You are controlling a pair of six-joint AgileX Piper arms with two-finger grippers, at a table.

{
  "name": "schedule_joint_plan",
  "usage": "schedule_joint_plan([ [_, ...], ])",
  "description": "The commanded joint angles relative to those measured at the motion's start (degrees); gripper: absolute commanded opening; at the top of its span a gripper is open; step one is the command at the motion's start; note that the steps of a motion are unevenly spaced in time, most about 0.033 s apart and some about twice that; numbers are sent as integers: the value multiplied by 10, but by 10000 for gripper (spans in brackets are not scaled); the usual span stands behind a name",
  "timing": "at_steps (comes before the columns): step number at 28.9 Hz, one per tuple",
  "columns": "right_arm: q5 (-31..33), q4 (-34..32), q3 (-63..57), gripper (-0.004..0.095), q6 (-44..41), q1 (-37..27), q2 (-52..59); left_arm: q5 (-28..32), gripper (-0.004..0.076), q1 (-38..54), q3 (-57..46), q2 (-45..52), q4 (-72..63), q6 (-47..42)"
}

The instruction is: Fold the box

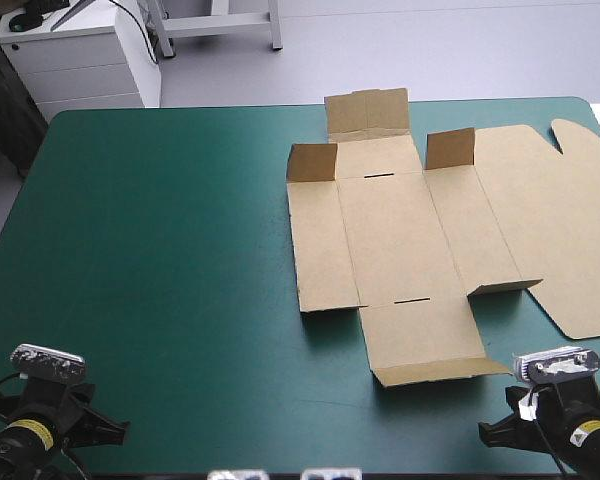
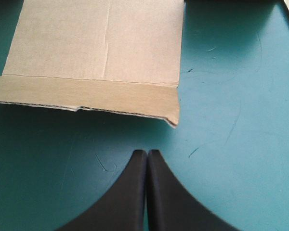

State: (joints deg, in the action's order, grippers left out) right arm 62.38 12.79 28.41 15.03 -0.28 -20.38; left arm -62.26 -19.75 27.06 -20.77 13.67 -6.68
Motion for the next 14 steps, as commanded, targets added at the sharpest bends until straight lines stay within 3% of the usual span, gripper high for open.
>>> schedule_joint_plan([
  [1,-26,11,16,-19,3,2,-5,24,-8,-2,14,-5,5,-5],
  [14,-26,11,16,-19,3,2,-5,23,-8,-2,32,-22,10,-7],
])
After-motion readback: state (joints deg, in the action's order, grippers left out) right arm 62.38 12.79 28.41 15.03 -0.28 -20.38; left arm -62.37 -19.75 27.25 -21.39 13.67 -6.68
